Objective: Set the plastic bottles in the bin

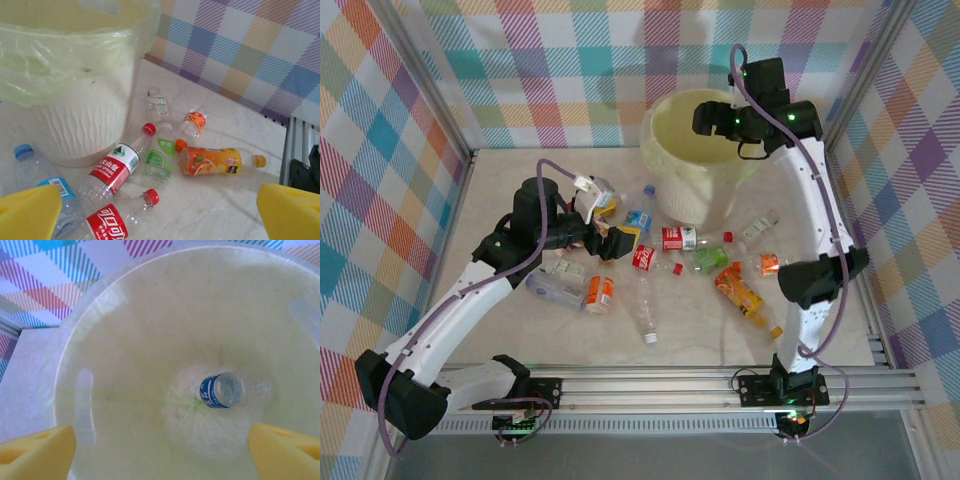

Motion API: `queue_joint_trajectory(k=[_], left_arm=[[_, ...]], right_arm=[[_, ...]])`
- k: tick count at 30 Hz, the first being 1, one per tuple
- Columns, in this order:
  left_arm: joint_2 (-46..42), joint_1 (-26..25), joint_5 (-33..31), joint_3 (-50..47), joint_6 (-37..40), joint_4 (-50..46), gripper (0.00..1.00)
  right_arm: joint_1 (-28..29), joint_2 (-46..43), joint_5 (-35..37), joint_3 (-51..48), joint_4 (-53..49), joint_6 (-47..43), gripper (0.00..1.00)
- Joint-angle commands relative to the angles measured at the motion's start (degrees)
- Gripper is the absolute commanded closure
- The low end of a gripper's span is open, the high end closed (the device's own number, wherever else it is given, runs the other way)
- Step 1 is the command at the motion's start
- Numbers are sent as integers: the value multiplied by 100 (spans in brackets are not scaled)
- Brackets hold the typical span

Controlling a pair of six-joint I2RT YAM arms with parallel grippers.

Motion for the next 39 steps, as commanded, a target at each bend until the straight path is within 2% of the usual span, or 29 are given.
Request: queue_joint_trajectory(k=[1, 8, 13, 21, 30, 39], left_arm=[[-66, -59, 368, 242, 405, -387, 0], [-61, -74, 673, 503, 836, -1075, 0], [-209, -76, 729, 586, 1227, -1548, 0], [-551, -76, 707, 418, 1743, -1830, 0], [-572, -84, 454, 844, 1773, -2876, 0], [-1266, -81, 409, -45, 1523, -2760, 0]], right_arm=[[272, -666, 60, -772, 389, -412, 10], [872, -2162, 299, -2840, 948, -386, 8], [1429, -3149, 443, -4307, 1344, 69, 9], [2281, -4001, 659, -6101, 1841, 889, 11], [3049, -4008, 841, -7414, 2607, 1833, 11], [3614, -3217, 969, -7795, 3385, 2399, 11]])
